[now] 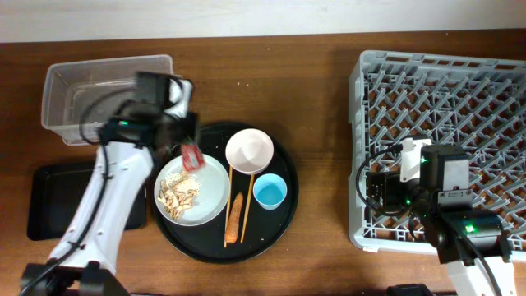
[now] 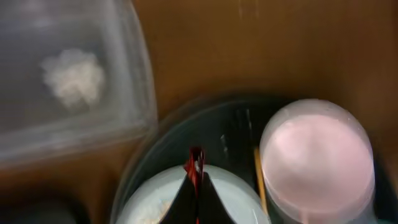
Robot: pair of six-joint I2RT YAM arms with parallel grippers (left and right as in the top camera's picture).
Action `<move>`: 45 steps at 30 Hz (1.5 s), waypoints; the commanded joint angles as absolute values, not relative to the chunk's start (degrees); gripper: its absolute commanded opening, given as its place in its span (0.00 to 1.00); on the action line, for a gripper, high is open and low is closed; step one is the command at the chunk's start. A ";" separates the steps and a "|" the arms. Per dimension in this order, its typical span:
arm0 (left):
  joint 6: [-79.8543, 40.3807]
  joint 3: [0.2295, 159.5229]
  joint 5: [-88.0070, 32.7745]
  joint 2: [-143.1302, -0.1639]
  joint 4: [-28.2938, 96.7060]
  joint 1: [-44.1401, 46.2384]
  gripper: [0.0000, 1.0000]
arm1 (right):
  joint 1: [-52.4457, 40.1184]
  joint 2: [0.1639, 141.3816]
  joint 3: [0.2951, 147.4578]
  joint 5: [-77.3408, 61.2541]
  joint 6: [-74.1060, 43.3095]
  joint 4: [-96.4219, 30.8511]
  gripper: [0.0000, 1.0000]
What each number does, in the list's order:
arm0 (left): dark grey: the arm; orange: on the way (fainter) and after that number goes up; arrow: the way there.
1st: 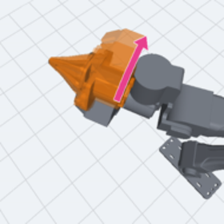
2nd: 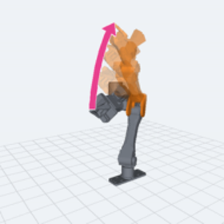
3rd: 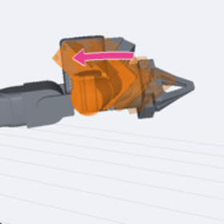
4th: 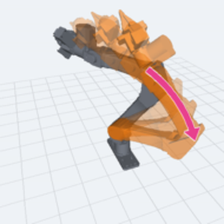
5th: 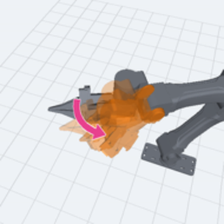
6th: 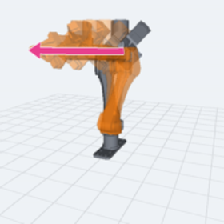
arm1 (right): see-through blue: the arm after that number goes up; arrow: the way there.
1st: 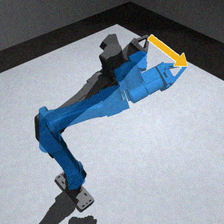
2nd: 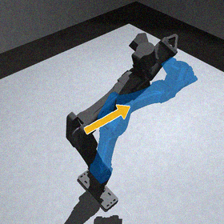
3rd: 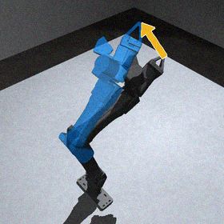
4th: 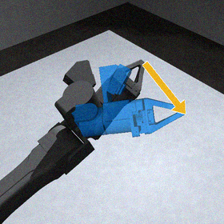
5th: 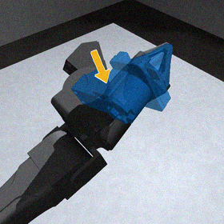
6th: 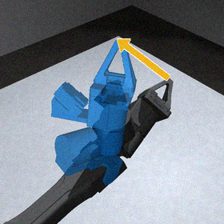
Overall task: Sort waste into correct bins and load items into the dishwasher rack
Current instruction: 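Grasp the red wrapper with the left gripper and drop it in the bin, then grasp the blue cup with the left gripper and lift it toward the right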
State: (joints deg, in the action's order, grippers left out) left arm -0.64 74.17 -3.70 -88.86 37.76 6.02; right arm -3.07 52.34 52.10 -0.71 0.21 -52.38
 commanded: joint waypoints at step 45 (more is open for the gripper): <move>-6.42 65.93 -20.49 -92.95 46.30 27.90 0.00 | -2.44 52.29 53.17 3.36 -5.41 -52.80 0.99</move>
